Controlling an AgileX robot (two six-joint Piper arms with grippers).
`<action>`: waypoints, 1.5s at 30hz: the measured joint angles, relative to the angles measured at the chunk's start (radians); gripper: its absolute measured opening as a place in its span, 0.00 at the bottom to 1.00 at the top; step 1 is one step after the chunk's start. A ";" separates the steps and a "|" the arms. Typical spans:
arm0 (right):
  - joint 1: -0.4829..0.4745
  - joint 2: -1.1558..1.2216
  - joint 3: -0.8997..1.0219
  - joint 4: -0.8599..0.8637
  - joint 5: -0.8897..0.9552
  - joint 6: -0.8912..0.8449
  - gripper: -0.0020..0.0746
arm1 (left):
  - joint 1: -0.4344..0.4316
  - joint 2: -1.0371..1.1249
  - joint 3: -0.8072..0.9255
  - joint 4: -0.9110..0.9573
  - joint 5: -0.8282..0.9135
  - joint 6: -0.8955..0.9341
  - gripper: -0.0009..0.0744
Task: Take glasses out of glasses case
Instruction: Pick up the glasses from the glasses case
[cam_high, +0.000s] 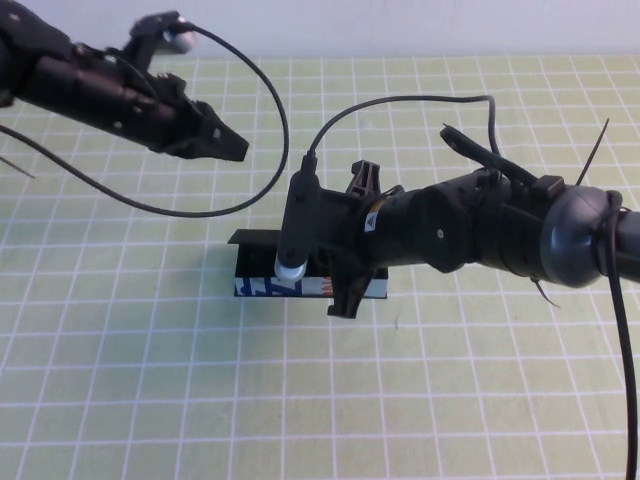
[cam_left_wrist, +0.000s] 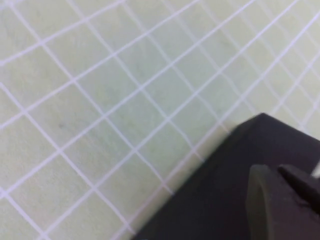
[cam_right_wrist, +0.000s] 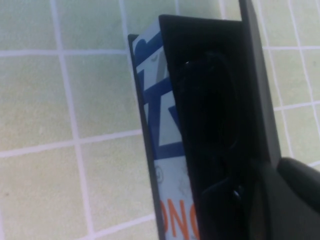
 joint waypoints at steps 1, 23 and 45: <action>0.000 0.000 -0.002 0.000 -0.002 0.003 0.03 | 0.013 -0.030 0.017 -0.003 0.011 0.015 0.01; 0.000 -0.028 -0.004 0.048 -0.010 0.016 0.02 | 0.094 -0.086 0.538 -0.318 0.016 0.756 0.01; 0.000 -0.088 -0.004 0.194 0.016 0.052 0.26 | 0.094 0.047 0.538 -0.497 -0.026 0.894 0.01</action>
